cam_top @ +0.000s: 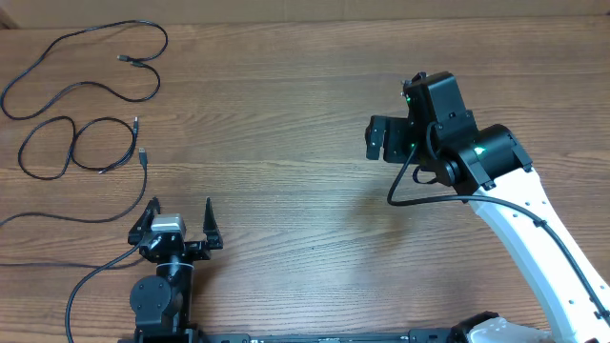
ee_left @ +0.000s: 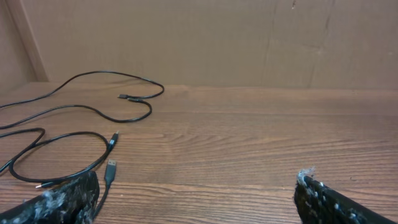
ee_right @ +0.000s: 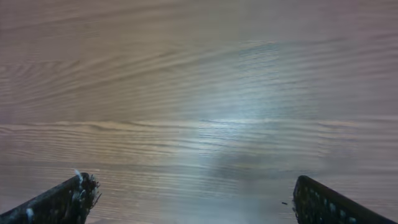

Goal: Untangle cables

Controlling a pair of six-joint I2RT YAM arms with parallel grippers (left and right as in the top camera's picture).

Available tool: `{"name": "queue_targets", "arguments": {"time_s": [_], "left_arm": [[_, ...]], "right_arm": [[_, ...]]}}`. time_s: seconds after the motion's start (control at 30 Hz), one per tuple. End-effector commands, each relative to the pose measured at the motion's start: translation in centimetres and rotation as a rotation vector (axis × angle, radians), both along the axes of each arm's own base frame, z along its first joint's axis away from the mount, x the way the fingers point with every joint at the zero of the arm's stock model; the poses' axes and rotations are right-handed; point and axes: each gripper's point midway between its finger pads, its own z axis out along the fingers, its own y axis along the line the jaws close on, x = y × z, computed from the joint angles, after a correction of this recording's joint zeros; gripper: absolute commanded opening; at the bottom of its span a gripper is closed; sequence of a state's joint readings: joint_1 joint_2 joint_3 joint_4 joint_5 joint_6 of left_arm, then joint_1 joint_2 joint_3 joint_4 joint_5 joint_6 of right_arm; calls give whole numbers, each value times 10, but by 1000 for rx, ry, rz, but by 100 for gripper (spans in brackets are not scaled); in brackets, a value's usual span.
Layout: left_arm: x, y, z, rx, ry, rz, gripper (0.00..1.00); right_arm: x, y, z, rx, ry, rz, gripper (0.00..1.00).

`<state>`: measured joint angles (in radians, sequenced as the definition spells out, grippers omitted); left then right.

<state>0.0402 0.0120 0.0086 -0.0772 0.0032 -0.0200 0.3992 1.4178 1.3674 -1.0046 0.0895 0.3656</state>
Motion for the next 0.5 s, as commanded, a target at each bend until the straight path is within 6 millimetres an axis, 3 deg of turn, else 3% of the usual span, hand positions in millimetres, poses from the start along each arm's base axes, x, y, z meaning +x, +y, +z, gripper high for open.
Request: {"name": "queue_targets", "arguments": {"time_s": [0.0, 0.13, 0.33, 0.47], "left_arm": [[0, 1, 0, -9, -4, 6, 100], [0, 1, 0, -10, -4, 6, 100], [0, 1, 0, -9, -4, 6, 100], [0, 1, 0, -9, -4, 6, 100]], "right_arm": [[0, -12, 3, -52, -8, -27, 100], [-3, -45, 13, -160, -66, -95, 100], [-5, -78, 16, 69, -194, -159, 100], [-25, -95, 19, 137, -404, -94, 100]]}}
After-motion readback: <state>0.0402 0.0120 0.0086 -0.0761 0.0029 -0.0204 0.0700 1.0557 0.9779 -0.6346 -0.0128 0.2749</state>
